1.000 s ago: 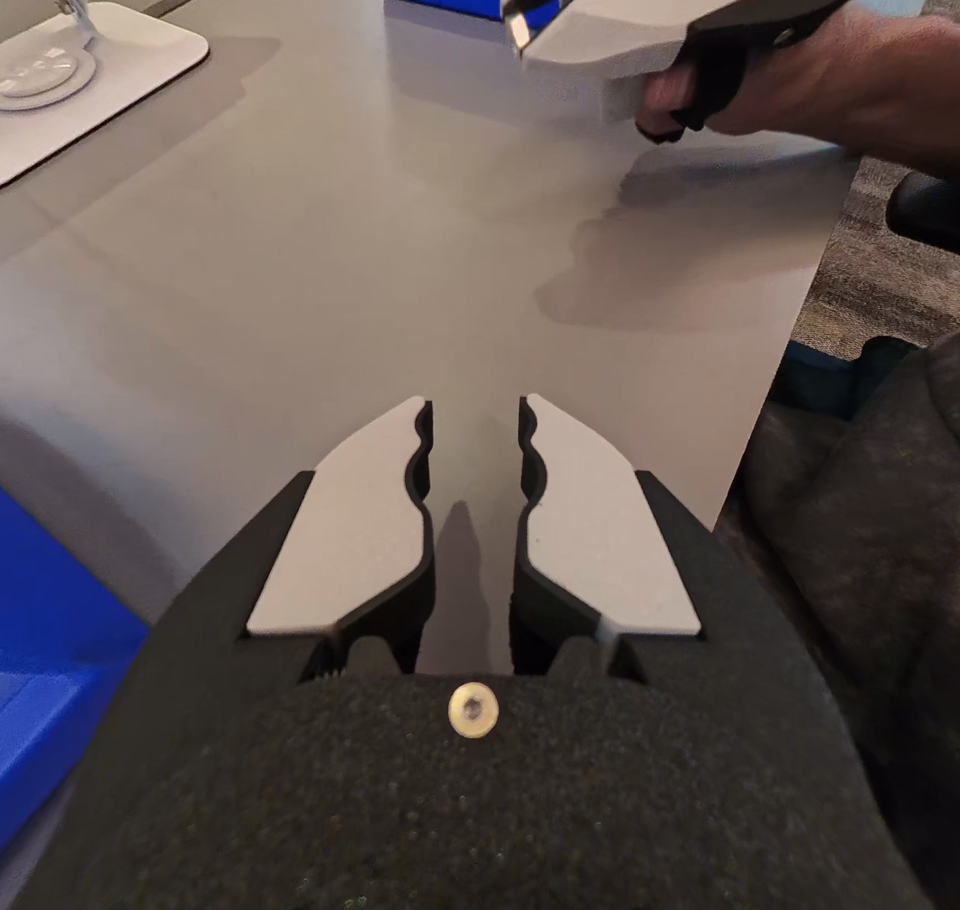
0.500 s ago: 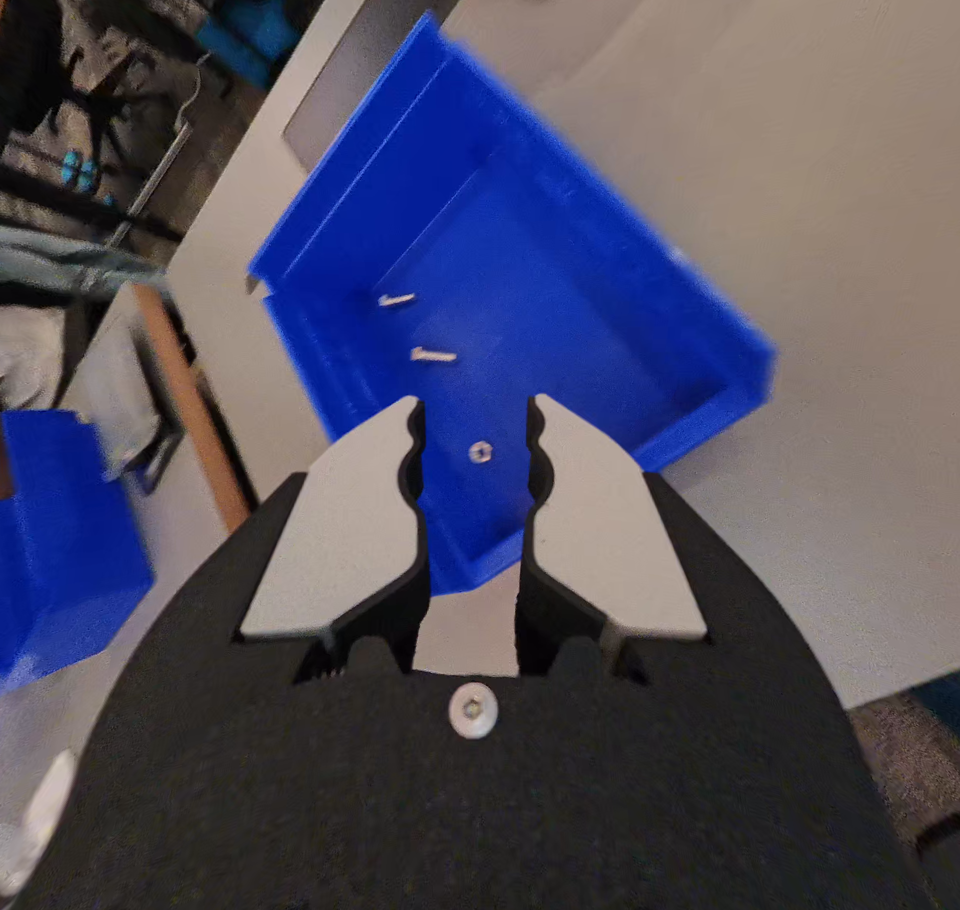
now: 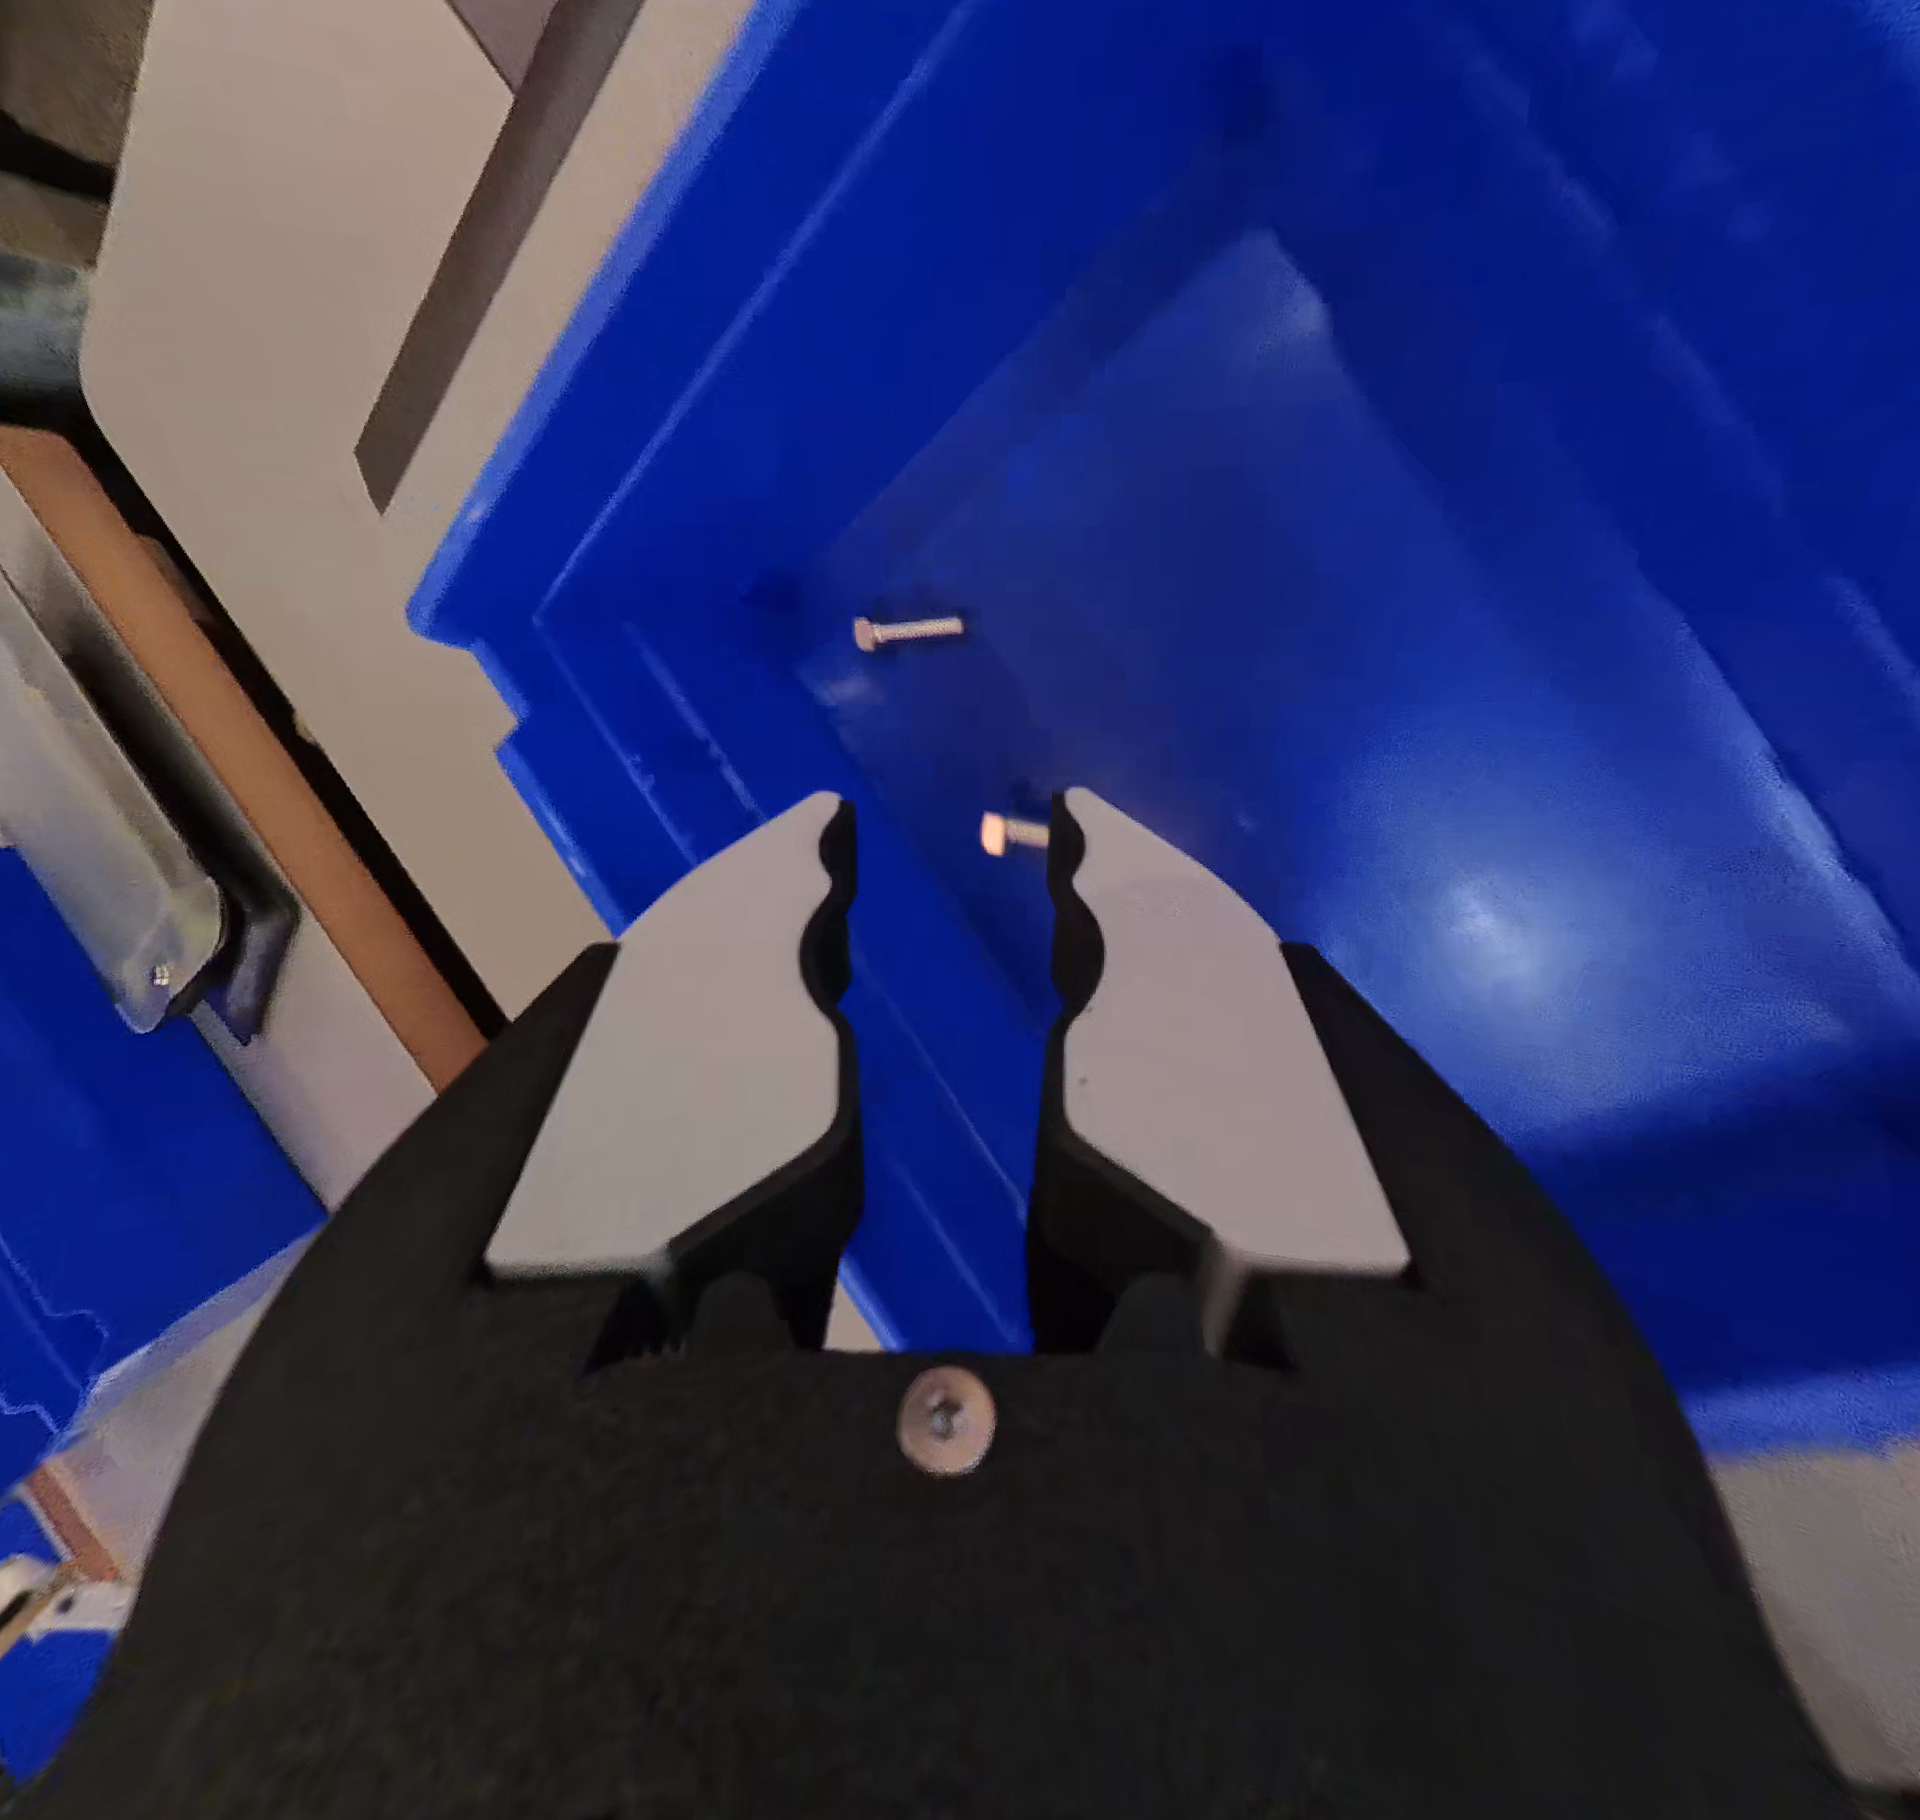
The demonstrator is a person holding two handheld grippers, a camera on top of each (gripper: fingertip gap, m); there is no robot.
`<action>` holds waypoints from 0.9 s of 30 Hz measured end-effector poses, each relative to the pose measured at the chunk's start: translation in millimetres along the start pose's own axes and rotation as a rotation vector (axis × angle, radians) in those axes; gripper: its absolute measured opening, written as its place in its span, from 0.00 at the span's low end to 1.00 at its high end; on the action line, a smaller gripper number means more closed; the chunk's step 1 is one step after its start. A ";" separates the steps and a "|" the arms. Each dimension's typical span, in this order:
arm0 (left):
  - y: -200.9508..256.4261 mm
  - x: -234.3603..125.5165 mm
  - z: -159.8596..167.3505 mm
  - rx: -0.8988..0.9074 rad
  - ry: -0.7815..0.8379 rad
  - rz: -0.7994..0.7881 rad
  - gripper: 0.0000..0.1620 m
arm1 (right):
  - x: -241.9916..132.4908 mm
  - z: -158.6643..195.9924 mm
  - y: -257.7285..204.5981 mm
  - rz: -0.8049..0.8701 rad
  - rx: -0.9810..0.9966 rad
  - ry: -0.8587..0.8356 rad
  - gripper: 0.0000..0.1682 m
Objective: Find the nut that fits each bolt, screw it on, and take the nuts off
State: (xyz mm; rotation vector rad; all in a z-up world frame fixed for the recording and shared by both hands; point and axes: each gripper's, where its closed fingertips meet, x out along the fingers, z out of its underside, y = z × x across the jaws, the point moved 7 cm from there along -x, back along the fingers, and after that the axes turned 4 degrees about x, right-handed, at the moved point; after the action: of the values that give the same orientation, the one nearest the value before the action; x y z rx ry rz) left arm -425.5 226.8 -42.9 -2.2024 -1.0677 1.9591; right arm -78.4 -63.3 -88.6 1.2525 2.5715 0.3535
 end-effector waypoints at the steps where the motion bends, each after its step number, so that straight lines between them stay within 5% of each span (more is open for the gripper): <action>1: -6.0 12.2 -5.3 -0.036 -0.015 -0.005 0.22 | 0.3 0.6 -0.1 0.001 -0.003 -0.005 0.08; 15: -28.5 98.7 -7.0 -0.386 -0.154 0.071 0.13 | -1.9 2.6 0.7 -0.011 -0.001 -0.016 0.08; 23: -20.5 95.6 -5.1 -0.370 -0.161 0.087 0.05 | -1.6 2.8 -0.1 -0.018 -0.002 -0.019 0.08; 27: -13.0 67.3 -9.0 -0.388 -0.038 0.123 0.03 | -1.7 2.1 -0.3 -0.020 -0.001 -0.015 0.08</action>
State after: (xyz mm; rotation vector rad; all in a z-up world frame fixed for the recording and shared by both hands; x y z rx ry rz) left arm -424.7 273.0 -94.3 -2.4779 -1.4606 1.9889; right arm -76.9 -64.6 -90.4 1.2236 2.5693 0.3405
